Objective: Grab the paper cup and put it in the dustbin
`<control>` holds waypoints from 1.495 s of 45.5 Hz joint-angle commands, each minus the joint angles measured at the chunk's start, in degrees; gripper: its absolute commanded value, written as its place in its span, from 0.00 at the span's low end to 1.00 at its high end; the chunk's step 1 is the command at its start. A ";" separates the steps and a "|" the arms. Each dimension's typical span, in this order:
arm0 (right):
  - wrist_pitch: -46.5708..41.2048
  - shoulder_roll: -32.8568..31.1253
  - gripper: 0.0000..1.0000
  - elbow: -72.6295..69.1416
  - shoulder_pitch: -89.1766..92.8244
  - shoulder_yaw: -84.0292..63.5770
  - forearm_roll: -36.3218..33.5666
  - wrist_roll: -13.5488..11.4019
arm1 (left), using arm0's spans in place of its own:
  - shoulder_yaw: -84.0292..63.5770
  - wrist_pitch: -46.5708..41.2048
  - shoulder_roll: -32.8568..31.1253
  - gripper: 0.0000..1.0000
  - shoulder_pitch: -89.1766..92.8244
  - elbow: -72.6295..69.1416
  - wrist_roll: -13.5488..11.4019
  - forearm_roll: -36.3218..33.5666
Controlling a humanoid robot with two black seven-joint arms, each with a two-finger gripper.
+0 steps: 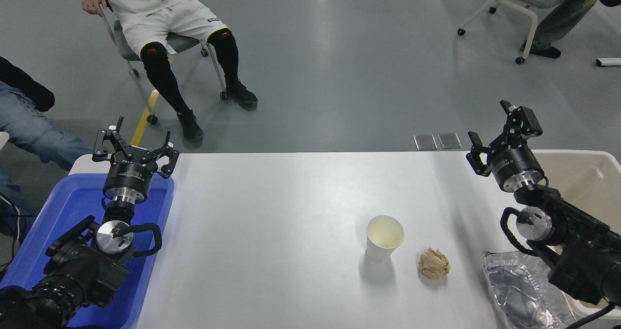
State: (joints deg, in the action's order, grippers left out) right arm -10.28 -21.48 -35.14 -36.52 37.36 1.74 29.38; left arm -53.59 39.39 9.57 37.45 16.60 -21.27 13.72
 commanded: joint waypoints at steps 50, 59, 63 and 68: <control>0.00 0.03 1.00 0.07 -1.01 -0.27 0.10 -0.02 | 0.07 -0.10 0.01 0.99 -0.01 0.01 0.00 -0.01; 0.00 -0.06 1.00 -0.02 -2.06 -3.17 -0.07 -0.02 | 0.07 -0.10 0.01 0.99 -0.01 0.01 0.00 -0.01; -0.09 -0.23 1.00 -0.02 -3.11 -4.31 -0.07 -0.02 | 0.07 -0.10 0.01 0.99 -0.01 0.01 0.00 -0.01; -0.44 -0.15 1.00 0.07 -3.82 -7.82 -0.07 0.07 | 0.07 -0.01 0.01 0.99 -0.01 0.01 0.00 -0.01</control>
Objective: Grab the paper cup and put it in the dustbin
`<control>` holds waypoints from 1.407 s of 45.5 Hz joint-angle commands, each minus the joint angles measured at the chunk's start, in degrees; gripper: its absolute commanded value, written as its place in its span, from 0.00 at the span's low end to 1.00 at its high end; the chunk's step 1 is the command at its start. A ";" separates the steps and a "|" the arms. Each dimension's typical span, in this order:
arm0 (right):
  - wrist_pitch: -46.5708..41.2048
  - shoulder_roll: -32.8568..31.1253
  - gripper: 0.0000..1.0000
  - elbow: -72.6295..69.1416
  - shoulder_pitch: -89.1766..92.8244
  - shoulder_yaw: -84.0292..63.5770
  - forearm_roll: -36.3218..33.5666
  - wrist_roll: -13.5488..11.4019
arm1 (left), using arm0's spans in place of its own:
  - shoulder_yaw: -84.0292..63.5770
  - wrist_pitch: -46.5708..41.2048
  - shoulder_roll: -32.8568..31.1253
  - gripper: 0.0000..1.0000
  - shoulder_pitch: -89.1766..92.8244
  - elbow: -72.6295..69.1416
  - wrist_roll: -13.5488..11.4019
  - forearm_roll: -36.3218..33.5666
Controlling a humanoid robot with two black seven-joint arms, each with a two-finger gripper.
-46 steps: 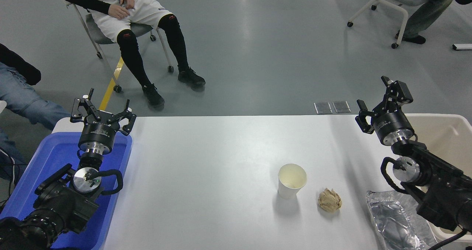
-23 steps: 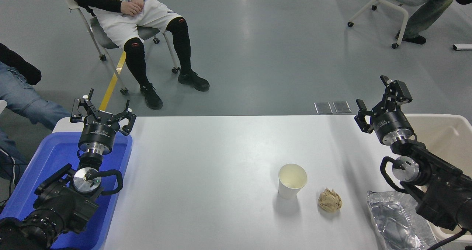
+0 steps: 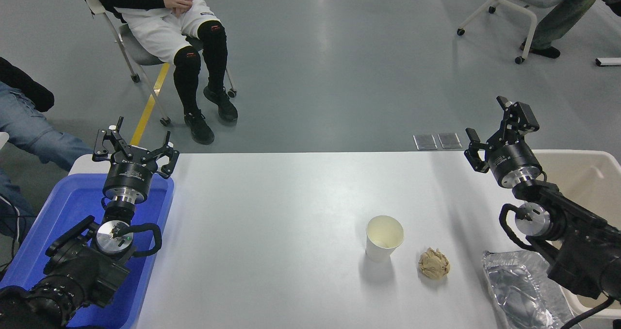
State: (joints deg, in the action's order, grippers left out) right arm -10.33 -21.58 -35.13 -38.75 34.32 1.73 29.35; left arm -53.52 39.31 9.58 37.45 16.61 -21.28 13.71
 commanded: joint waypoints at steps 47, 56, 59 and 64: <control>-8.91 -13.40 1.00 -10.57 -30.33 -61.38 10.49 -0.44 | 0.00 0.15 0.00 0.99 -0.01 0.00 0.01 0.00; -18.58 -12.88 1.00 -11.19 -38.41 -71.14 12.42 -2.98 | 0.00 0.07 0.00 0.99 -0.01 0.00 0.01 0.00; -21.48 -12.70 1.00 -11.36 -41.40 -73.77 14.88 -3.25 | 0.00 0.15 0.00 0.99 -0.01 0.00 0.01 0.00; -28.94 -11.30 1.00 -11.72 -48.69 -80.45 19.10 -3.16 | 0.00 0.07 0.00 0.99 -0.01 0.00 0.01 0.00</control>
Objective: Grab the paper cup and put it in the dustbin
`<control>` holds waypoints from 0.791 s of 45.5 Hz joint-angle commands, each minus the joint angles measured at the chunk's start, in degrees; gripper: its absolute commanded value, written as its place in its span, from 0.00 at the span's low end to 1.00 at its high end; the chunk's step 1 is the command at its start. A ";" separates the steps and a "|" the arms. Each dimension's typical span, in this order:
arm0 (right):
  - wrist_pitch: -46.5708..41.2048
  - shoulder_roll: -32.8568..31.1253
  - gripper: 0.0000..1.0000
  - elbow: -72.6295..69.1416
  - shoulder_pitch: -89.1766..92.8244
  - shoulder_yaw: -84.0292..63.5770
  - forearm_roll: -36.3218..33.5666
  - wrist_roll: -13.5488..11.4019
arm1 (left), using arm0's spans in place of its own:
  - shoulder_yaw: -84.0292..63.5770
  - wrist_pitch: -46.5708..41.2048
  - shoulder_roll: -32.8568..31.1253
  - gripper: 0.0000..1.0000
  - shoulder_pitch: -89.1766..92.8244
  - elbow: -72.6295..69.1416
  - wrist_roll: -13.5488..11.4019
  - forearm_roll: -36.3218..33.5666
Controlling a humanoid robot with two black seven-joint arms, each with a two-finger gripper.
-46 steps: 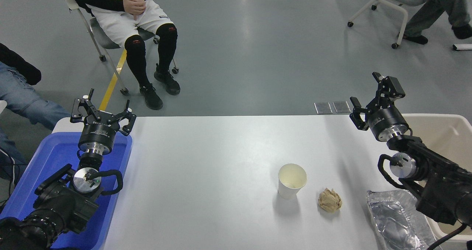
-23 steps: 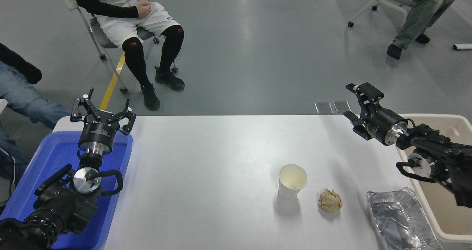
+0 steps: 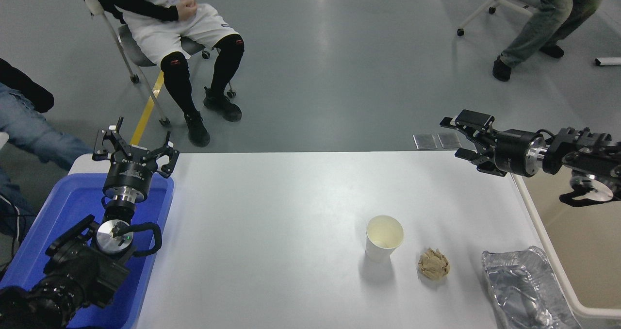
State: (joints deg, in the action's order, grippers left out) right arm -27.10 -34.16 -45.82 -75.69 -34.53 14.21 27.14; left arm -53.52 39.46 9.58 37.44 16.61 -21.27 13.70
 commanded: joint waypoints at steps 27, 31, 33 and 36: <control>-17.90 18.16 1.00 -4.89 -37.42 -26.20 18.93 -0.95 | 0.00 -0.09 0.00 0.99 0.00 0.00 0.00 0.01; -17.90 20.54 1.00 -4.98 -39.27 -28.22 19.19 -0.95 | 0.00 -0.09 0.00 0.99 0.00 -0.09 0.00 0.01; -17.90 21.33 1.00 -4.98 -39.88 -29.27 19.45 -1.04 | 0.00 -0.09 0.00 0.99 0.00 0.00 0.00 0.01; -17.90 22.56 1.00 -4.98 -40.68 -29.98 19.72 -1.04 | 0.00 -0.09 0.00 0.99 0.00 0.00 0.00 0.01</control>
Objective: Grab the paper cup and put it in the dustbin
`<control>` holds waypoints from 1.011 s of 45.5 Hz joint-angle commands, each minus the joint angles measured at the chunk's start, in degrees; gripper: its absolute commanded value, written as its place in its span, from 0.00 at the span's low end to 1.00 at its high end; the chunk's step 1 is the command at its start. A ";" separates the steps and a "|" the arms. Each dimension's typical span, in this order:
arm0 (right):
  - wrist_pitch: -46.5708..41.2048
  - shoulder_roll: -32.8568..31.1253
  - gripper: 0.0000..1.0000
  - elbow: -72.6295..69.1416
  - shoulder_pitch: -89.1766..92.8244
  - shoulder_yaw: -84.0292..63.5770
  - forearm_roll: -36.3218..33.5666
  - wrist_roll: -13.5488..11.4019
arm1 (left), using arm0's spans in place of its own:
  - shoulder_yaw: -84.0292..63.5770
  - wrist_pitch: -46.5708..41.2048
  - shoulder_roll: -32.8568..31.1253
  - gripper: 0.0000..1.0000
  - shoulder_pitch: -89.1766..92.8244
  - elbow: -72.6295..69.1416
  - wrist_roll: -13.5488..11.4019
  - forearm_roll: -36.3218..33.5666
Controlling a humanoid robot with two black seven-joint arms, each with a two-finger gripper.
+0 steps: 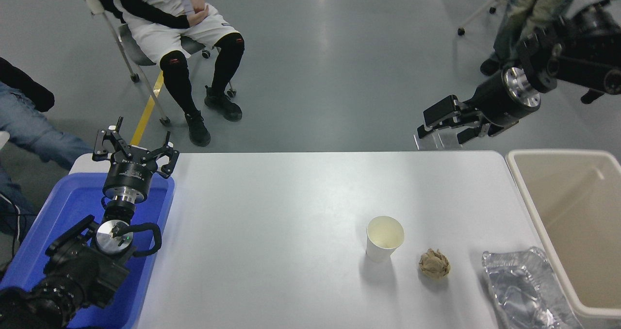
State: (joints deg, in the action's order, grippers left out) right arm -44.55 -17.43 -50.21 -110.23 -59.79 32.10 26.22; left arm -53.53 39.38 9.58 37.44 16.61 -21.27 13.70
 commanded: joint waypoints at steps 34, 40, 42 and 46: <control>-0.45 7.23 1.00 -0.33 2.21 -2.43 3.75 -0.20 | 0.00 0.09 0.00 0.99 0.00 0.00 0.00 0.01; -0.45 7.41 1.00 -1.47 2.92 -0.59 6.57 -0.20 | 0.00 0.09 0.00 0.99 0.00 0.00 0.00 0.01; -0.45 7.58 1.00 -1.73 3.35 0.29 6.57 -0.20 | 0.00 0.09 0.00 0.99 0.00 0.00 0.00 0.01; -0.45 7.94 1.00 -1.91 4.67 3.80 4.29 -0.20 | 0.00 0.17 0.00 0.99 0.00 0.00 0.00 0.01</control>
State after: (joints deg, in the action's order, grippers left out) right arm -45.00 -10.14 -51.06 -108.51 -61.09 36.90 26.02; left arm -53.53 39.47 9.58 37.44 16.61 -21.27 13.72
